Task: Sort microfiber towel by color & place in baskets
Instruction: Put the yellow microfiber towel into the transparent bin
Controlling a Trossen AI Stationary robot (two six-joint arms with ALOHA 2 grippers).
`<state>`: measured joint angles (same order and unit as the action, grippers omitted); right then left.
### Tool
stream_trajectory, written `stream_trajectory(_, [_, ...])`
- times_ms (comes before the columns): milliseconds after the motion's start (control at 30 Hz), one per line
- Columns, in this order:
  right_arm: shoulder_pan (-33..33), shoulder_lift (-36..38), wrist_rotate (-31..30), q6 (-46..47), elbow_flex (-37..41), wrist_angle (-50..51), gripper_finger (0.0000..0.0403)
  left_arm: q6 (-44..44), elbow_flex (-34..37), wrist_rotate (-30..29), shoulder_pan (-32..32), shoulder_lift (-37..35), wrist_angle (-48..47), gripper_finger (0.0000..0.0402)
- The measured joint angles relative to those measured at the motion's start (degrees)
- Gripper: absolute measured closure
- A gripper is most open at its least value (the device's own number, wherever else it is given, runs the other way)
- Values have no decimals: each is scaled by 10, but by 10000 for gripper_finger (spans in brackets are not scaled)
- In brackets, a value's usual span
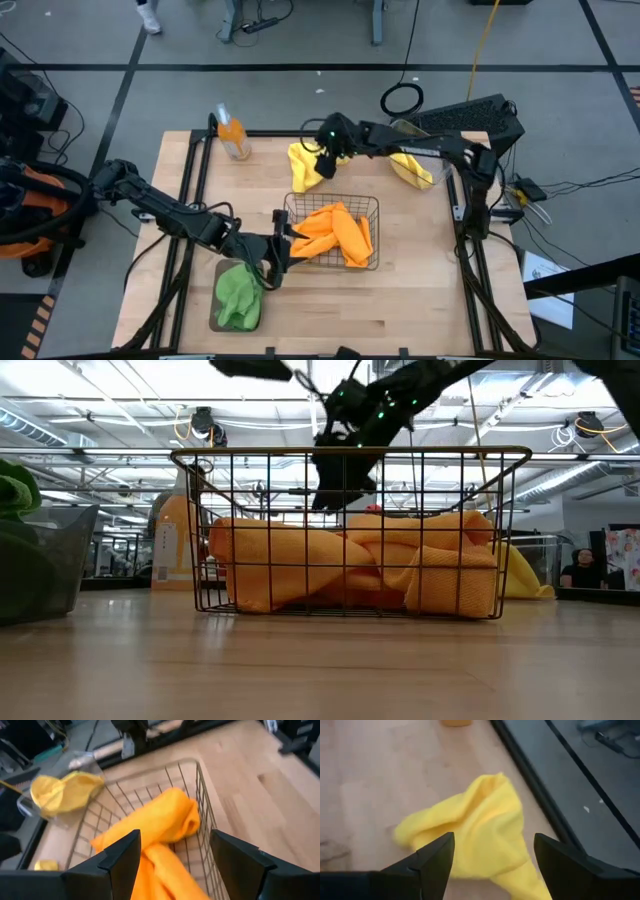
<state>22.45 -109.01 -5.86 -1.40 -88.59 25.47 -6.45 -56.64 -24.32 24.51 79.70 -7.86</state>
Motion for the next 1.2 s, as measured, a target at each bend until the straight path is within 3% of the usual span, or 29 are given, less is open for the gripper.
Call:
stream_trajectory(133, [13,-38,34,-3,-11,-2,137,17,0,0,0,0,-42,157])
stream_trajectory(533, [31,-94,29,-25,-10,15,152,31,0,0,-1,0,-64,157])
stream_trajectory(700, [31,-99,28,-21,-10,31,221,31,0,0,-1,0,-62,157])
stream_trajectory(967, [31,-134,28,-15,-10,46,384,31,0,0,-1,0,-60,157])
stream_trajectory(1200, [28,-124,29,-17,-10,60,398,31,0,0,-1,0,-63,157])
